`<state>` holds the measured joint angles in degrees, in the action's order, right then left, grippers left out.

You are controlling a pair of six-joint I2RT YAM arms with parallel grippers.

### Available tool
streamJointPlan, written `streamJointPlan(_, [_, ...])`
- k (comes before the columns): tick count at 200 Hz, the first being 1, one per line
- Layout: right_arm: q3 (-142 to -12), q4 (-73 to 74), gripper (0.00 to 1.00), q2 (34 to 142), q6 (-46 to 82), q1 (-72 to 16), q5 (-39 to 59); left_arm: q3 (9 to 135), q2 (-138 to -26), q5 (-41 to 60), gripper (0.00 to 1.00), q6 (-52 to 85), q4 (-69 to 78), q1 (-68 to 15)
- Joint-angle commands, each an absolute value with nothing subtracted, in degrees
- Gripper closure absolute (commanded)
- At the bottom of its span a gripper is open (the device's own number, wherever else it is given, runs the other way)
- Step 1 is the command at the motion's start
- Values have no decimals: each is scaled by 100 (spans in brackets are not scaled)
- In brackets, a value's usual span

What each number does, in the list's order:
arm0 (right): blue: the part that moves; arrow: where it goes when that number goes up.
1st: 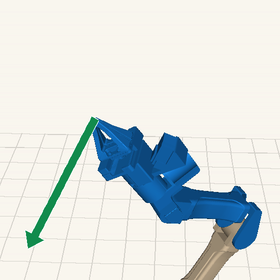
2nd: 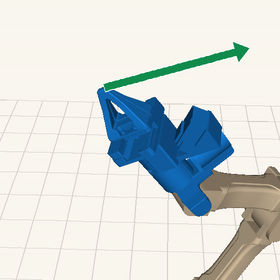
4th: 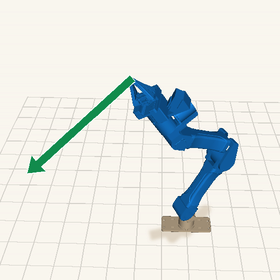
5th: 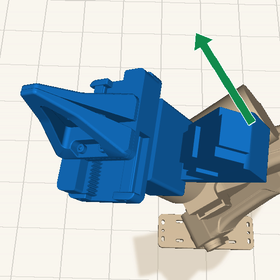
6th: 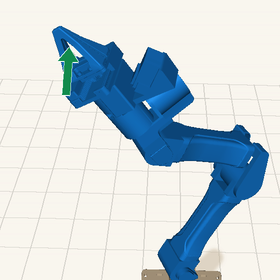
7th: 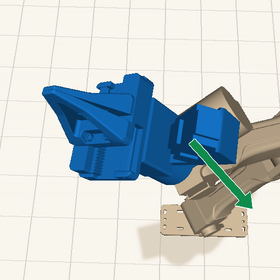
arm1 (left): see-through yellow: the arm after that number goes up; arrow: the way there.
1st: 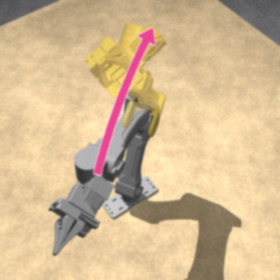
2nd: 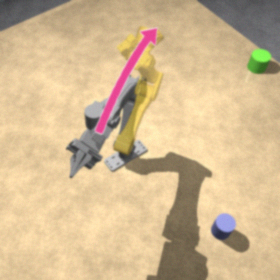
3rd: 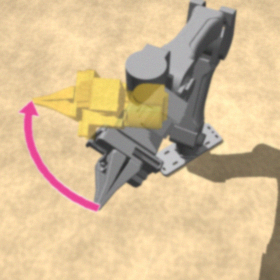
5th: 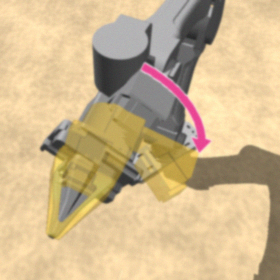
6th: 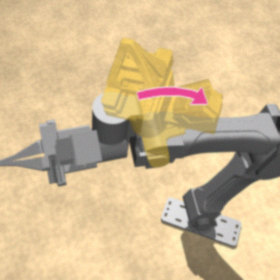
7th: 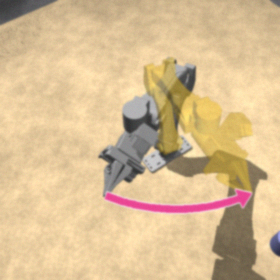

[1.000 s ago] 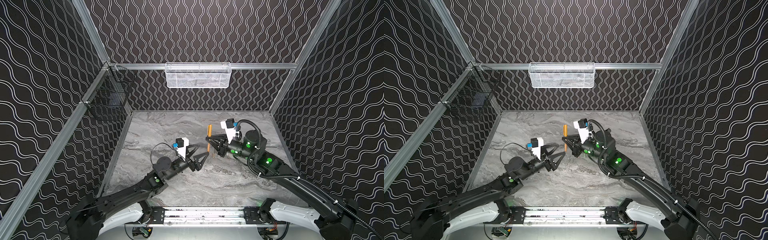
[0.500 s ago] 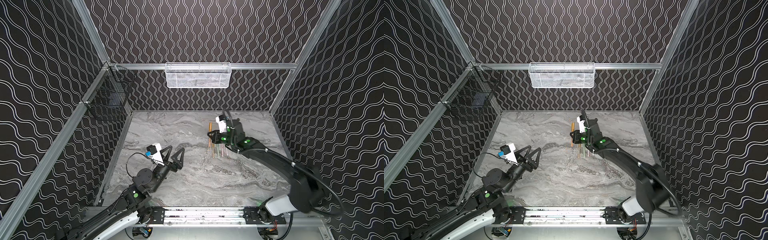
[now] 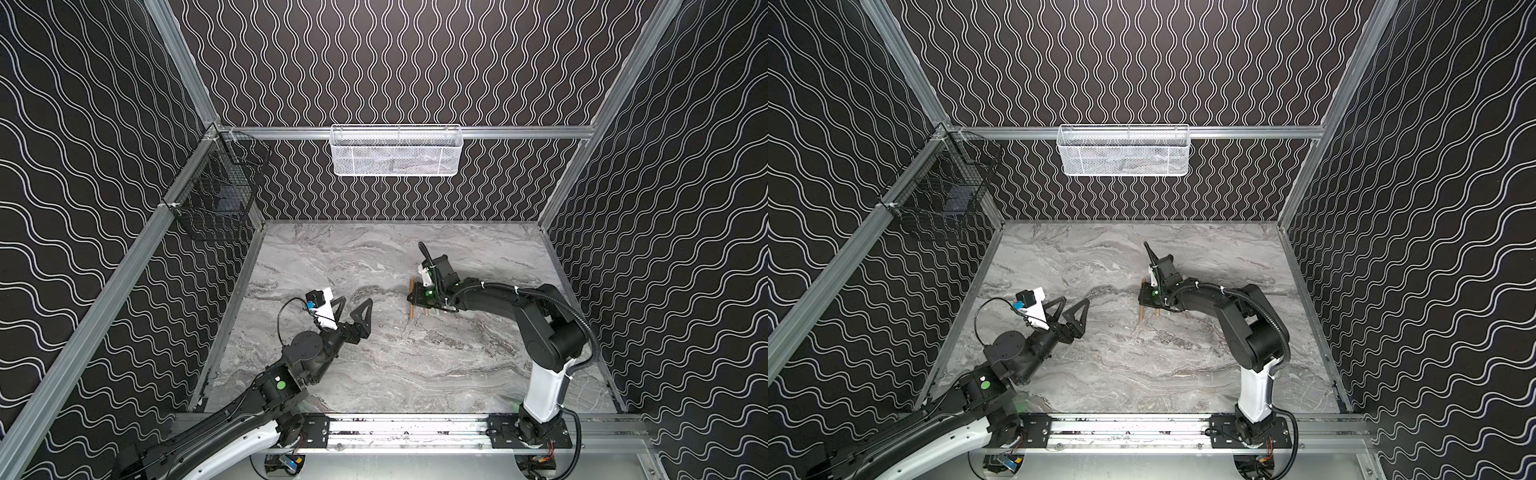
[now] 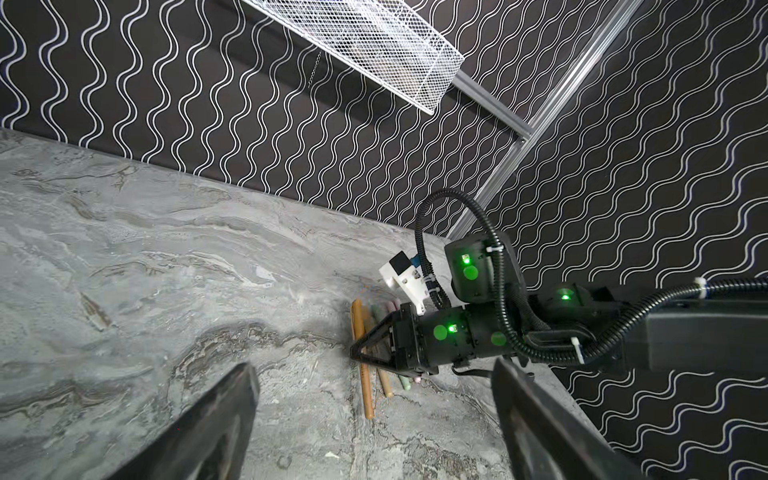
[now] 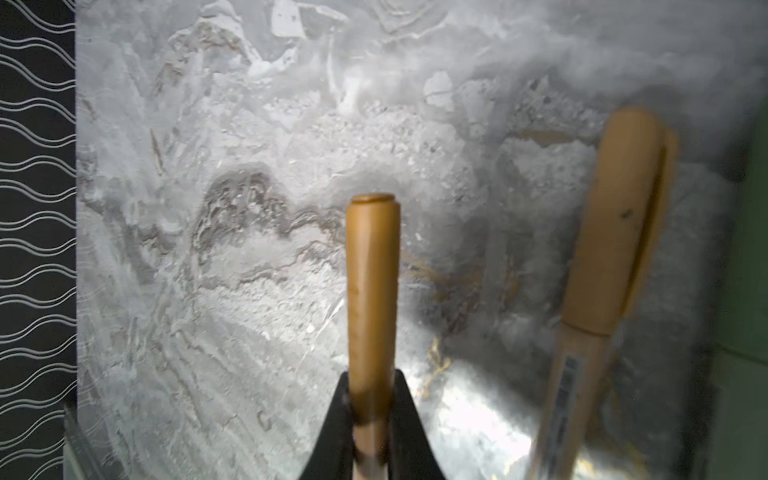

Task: Insert the pens into the pen caps
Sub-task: 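Lower the capped brown pen with the right gripper beside the tan pen, then open the right gripper and lift it off the pen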

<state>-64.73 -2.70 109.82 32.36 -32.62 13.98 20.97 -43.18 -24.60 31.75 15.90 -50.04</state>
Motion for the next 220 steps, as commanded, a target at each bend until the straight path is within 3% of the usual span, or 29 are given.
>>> streamJointPlan(1, [-6541,-278,90,11128,3350,-3272,1174,2140,-4320,-2348,10,3269,1818,-5008])
streamJointPlan(91, [-6533,-268,79,11226,3552,-3272,865,2178,-4359,-2371,10,3413,1621,-5001])
streamJointPlan(137, [-6566,-275,78,11242,3640,-3272,841,2168,-4367,-2390,10,3419,1583,-5003])
streamJointPlan(220, [-6592,-376,72,10340,3542,-3270,1107,2574,-4494,-2426,10,3001,1187,-5001])
